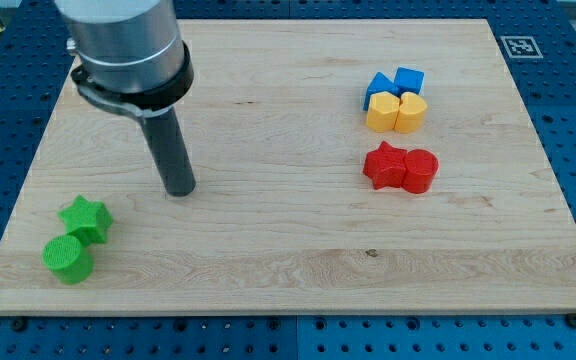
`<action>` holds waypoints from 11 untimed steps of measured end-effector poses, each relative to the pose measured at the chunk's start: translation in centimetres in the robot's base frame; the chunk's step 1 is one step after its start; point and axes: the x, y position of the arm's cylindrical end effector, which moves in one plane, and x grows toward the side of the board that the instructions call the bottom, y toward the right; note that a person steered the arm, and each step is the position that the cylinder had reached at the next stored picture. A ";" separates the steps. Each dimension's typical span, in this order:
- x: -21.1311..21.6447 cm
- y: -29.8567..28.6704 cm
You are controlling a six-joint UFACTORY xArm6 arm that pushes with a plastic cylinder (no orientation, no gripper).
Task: Move your arm to the top of the red blocks
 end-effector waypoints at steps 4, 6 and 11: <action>-4.3 10.8; -5.0 15.1; -5.2 28.1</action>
